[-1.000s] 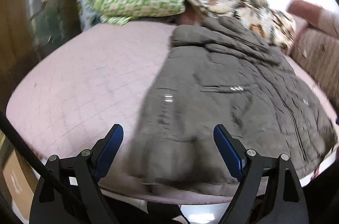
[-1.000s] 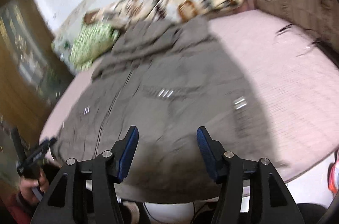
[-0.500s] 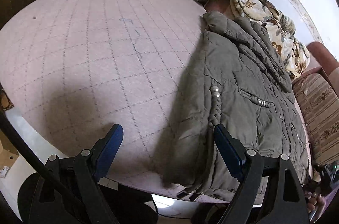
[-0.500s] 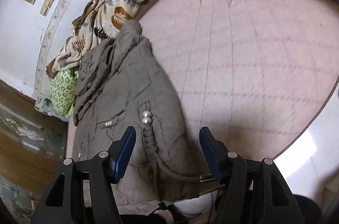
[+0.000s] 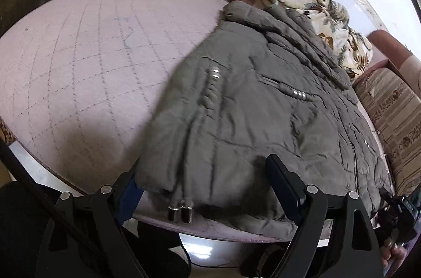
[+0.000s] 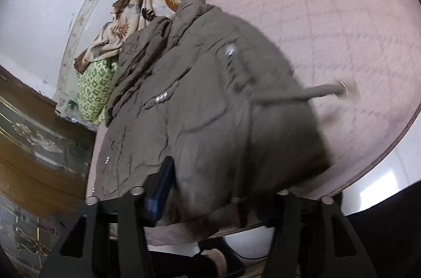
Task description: Fold large clothes
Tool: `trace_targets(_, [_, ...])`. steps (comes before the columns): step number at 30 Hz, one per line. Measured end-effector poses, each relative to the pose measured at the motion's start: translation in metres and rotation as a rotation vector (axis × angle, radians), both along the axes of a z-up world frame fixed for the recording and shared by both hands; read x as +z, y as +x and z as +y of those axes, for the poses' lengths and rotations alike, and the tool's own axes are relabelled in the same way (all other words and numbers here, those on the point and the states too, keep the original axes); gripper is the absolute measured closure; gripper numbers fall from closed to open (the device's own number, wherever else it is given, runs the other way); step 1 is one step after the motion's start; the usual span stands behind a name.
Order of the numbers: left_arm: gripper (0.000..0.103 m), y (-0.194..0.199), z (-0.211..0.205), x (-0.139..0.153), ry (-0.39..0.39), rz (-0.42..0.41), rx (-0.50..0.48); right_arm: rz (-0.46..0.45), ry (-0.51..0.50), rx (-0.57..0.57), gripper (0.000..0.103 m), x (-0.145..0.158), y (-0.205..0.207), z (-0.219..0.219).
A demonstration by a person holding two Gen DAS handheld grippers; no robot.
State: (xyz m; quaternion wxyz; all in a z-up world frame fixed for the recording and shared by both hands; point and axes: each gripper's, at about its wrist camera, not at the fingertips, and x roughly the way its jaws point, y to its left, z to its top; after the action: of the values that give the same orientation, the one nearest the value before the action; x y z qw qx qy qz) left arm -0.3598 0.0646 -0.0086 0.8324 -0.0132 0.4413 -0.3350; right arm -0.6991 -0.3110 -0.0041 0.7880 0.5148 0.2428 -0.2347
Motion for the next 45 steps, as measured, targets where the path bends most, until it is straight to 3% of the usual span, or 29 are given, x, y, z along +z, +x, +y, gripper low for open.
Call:
trace_targets(3, [0.034,0.000,-0.001,0.001,-0.021,-0.014,-0.008,-0.018,-0.023,-0.023,0.066,0.000,-0.002,0.002])
trace_targets(8, [0.053,0.001,-0.004,0.004,-0.047,-0.041,-0.006,-0.011,-0.088,-0.033,0.067,0.008,0.003,0.005])
trace_targets(12, [0.052,-0.003,-0.015,0.004,-0.004,-0.099,-0.021,0.031,-0.222,-0.011,0.068,0.026,0.014,0.011])
trace_targets(17, [0.043,-0.003,-0.021,0.002,0.019,-0.119,-0.023,0.045,-0.083,-0.032,0.067,-0.001,0.012,-0.003])
trace_targets(21, [0.043,-0.007,-0.023,0.002,0.038,-0.148,-0.029,0.087,-0.138,-0.016,0.070,0.002,0.017,0.002])
trace_targets(31, [0.043,-0.009,-0.023,0.000,0.035,-0.168,-0.013,0.075,-0.157,-0.018,0.070,0.002,0.017,0.005])
trace_targets(40, [0.038,-0.009,-0.027,0.000,0.082,-0.187,-0.011,0.063,-0.101,-0.019,0.065,-0.002,0.016,0.000])
trace_targets(41, [0.039,-0.010,-0.028,0.000,0.087,-0.191,-0.014,0.062,-0.099,-0.019,0.065,-0.002,0.016,0.000])
trace_targets(45, [0.060,-0.016,-0.031,0.004,0.099,-0.234,-0.034,0.067,-0.140,-0.018,0.073,0.001,0.016,0.003])
